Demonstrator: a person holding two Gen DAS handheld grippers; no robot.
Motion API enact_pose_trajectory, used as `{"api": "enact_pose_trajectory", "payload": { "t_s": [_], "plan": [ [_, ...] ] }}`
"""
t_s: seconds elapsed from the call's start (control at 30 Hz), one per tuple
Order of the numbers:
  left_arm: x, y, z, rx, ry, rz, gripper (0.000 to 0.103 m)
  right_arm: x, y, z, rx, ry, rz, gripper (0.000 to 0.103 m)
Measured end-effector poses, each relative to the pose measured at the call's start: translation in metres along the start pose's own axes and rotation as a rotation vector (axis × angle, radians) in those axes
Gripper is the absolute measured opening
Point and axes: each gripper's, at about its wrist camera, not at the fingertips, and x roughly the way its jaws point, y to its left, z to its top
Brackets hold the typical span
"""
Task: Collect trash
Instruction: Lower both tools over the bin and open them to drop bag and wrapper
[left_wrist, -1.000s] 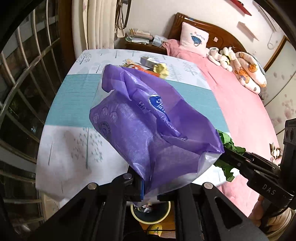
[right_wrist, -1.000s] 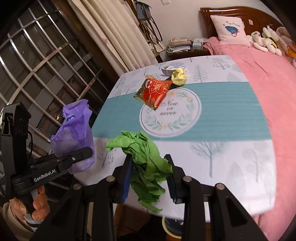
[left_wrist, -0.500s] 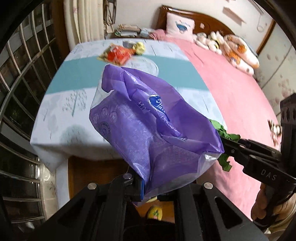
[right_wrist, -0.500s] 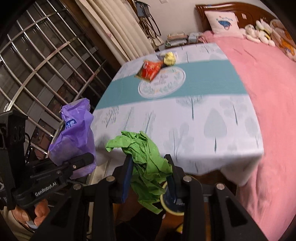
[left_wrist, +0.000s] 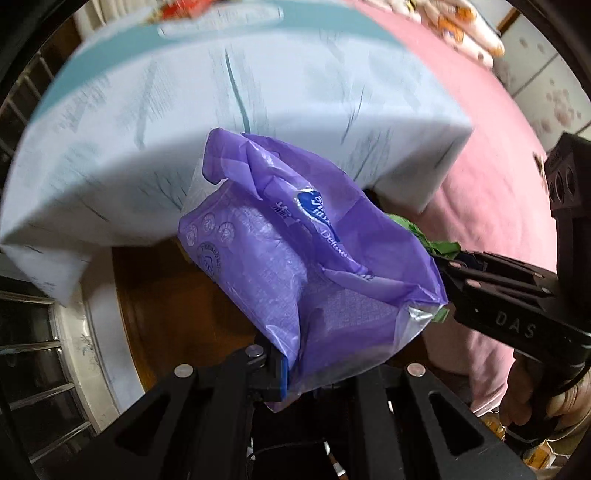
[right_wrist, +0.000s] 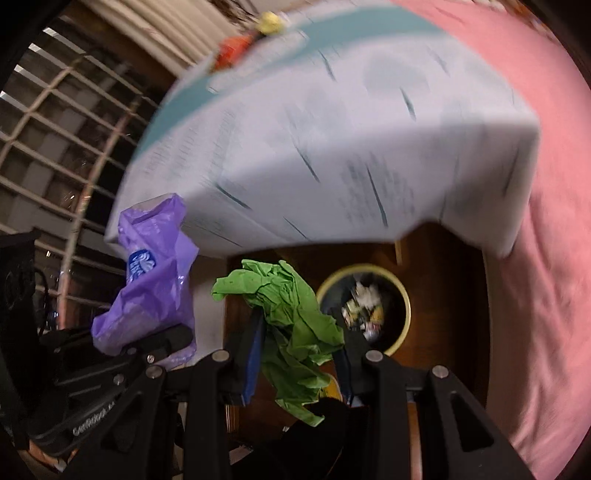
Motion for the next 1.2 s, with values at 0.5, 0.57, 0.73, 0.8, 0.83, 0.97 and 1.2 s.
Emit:
{"api": "enact_pose_trajectory", "payload": {
  "t_s": [0.5, 0.57, 0.73, 0.8, 0.83, 0.97, 1.2],
  "plan": [
    [0.221, 0.017, -0.019, 0.085, 0.121, -0.010, 0.013, 0.198, -0.097, -0.040, 0.162, 0.094, -0.081, 0.036],
    [0.238, 0.016, -0.020, 0.093, 0.120, -0.005, 0.020, 0.217, -0.106, -0.042, 0.178, 0.106, -0.074, 0.037],
    [0.266, 0.015, -0.022, 0.112, 0.112, -0.005, 0.033, 0.248, -0.123, -0.047, 0.205, 0.131, -0.057, 0.039],
    [0.271, 0.018, -0.023, 0.116, 0.107, 0.000, 0.043, 0.255, -0.126, -0.049, 0.202, 0.136, -0.053, 0.040],
    [0.272, 0.018, -0.024, 0.116, 0.101, 0.003, 0.052, 0.257, -0.126, -0.050, 0.202, 0.139, -0.055, 0.041],
    [0.276, 0.020, -0.026, 0.108, 0.096, 0.019, 0.068, 0.260, -0.130, -0.052, 0.212, 0.144, -0.058, 0.049],
    [0.265, 0.025, -0.014, 0.080, 0.088, 0.045, 0.085, 0.251, -0.124, -0.048, 0.188, 0.118, -0.056, 0.063]
  ]
}}
